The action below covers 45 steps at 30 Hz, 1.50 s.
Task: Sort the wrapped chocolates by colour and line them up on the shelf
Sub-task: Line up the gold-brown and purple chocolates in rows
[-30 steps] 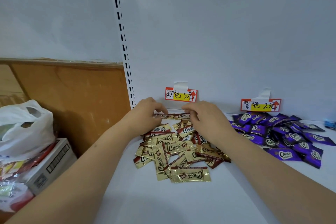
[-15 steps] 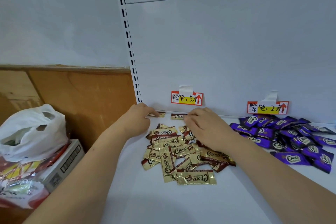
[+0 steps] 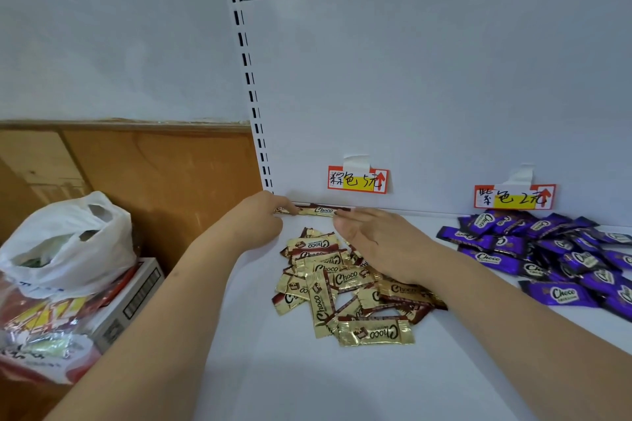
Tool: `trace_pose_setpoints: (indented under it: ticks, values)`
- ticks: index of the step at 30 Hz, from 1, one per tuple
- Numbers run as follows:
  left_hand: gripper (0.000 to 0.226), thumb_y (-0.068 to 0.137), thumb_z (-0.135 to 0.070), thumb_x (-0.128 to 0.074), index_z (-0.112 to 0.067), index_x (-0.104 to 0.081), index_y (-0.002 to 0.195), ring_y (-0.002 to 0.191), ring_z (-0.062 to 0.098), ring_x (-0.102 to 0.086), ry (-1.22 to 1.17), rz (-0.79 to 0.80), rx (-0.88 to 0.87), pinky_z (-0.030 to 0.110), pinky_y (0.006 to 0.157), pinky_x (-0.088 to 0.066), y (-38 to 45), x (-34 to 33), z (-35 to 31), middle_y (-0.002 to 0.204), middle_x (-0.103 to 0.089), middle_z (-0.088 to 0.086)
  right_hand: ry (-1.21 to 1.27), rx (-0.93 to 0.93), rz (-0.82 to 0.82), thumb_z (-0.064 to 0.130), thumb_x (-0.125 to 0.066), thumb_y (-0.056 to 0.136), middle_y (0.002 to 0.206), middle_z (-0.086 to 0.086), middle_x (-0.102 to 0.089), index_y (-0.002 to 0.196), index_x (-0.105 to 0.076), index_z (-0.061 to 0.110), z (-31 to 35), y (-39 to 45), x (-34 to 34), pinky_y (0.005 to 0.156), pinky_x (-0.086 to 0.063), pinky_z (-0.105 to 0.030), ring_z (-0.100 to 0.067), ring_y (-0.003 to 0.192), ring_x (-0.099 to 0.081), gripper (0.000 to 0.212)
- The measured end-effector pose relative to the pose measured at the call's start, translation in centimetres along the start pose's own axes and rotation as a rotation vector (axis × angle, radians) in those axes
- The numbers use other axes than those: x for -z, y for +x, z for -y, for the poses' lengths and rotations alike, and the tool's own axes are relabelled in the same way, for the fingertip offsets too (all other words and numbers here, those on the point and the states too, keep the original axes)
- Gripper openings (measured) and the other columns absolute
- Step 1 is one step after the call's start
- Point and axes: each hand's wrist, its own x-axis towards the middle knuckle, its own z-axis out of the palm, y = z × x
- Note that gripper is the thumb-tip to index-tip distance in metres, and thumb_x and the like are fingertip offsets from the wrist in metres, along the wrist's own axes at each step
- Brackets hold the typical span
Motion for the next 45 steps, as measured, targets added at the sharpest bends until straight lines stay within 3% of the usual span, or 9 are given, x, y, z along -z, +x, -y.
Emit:
trace_pose_setpoints:
  ticks: [5,11,14,18,24,33,37,41,45]
  values:
    - [0.039,0.098,-0.012,-0.047,-0.025,-0.057,0.134,0.128,0.023,-0.048,0.016,-0.047,-0.024,0.029,0.098,-0.038,-0.4,0.3,-0.5,0.143,-0.050,0.005,0.032,-0.004,0.016,0.064,-0.001,0.092,0.160,0.014,-0.022,0.152,-0.025,0.037,0.4,0.1,0.0,0.122,-0.007,-0.035,-0.010,0.148,-0.012,0.071]
    - [0.026,0.097,-0.038,-0.055,-0.032,-0.062,0.121,0.099,0.005,-0.059,-0.091,0.016,-0.199,0.024,0.084,-0.049,-1.4,0.5,-2.3,0.113,-0.060,-0.010,0.214,-0.045,-0.407,0.045,-0.022,0.104,0.123,0.005,-0.064,0.123,-0.065,0.022,-0.1,-0.4,1.9,0.094,-0.040,-0.028,-0.015,0.115,-0.055,0.052]
    - [0.040,0.086,-0.057,-0.063,-0.036,-0.061,0.121,0.102,0.007,-0.056,-0.031,0.156,-0.191,0.027,0.088,-0.048,-1.9,0.4,-3.2,0.114,-0.052,-0.013,0.124,-0.200,-0.266,0.041,-0.039,0.102,0.097,0.007,-0.066,0.109,-0.066,0.024,-0.9,-1.5,3.2,0.077,-0.048,-0.031,-0.017,0.090,-0.061,0.032]
    - [0.032,0.084,-0.050,-0.070,-0.040,-0.063,0.113,0.086,0.000,-0.054,-0.075,0.217,-0.279,0.016,0.073,-0.042,-2.7,-0.2,-4.8,0.104,-0.056,-0.015,-0.028,-0.217,0.016,0.040,-0.056,0.096,0.122,0.002,-0.055,0.129,-0.059,0.023,-0.5,-4.2,4.5,0.089,-0.042,-0.027,-0.016,0.108,-0.055,0.038]
    - [0.024,0.082,-0.030,-0.078,-0.033,-0.070,0.104,0.074,0.001,-0.059,-0.234,0.276,-0.362,0.019,0.071,-0.048,-3.3,-0.4,-6.3,0.091,-0.066,-0.007,0.283,-0.184,-0.092,0.036,-0.073,0.085,0.092,0.012,-0.066,0.103,-0.068,0.030,-1.4,-7.3,3.0,0.075,-0.047,-0.018,-0.004,0.081,-0.061,0.019]
    - [0.014,0.092,-0.035,-0.066,-0.028,-0.075,0.101,0.048,0.000,-0.045,-0.411,0.148,-0.262,0.017,0.057,-0.033,-3.3,-0.3,-5.9,0.061,-0.062,-0.011,0.342,-0.164,-0.317,0.030,-0.069,0.089,0.084,0.015,-0.070,0.087,-0.071,0.029,-2.1,-6.9,3.0,0.075,-0.046,-0.014,0.006,0.080,-0.061,0.004]
    - [0.027,0.100,-0.032,-0.054,-0.014,-0.073,0.106,0.083,0.006,-0.072,-0.556,0.220,-0.228,0.016,0.080,-0.050,-3.3,-0.3,-6.0,0.089,-0.077,-0.003,0.508,-0.170,-0.414,0.027,-0.052,0.099,0.085,0.009,-0.065,0.087,-0.058,0.027,-2.0,-5.9,3.0,0.066,-0.040,-0.014,0.000,0.075,-0.056,0.014]
    - [0.041,0.100,-0.038,-0.050,-0.005,-0.073,0.096,0.078,0.020,-0.074,-0.660,-0.014,-0.149,0.025,0.074,-0.058,-2.7,0.1,-5.4,0.083,-0.077,0.007,0.380,-0.186,-0.218,0.029,-0.034,0.105,0.078,-0.001,-0.055,0.096,-0.048,0.019,-0.8,-4.7,2.0,0.057,-0.033,-0.024,-0.010,0.060,-0.042,0.020]
    - [0.048,0.101,-0.045,-0.044,-0.006,-0.071,0.094,0.054,0.018,-0.056,-0.690,-0.084,-0.105,0.026,0.055,-0.047,-2.2,-0.3,-4.9,0.064,-0.063,0.007,0.259,-0.120,-0.094,0.030,-0.032,0.106,0.098,0.011,-0.065,0.090,-0.046,0.022,-0.4,-4.5,1.7,0.077,-0.036,-0.027,-0.004,0.068,-0.050,0.023]
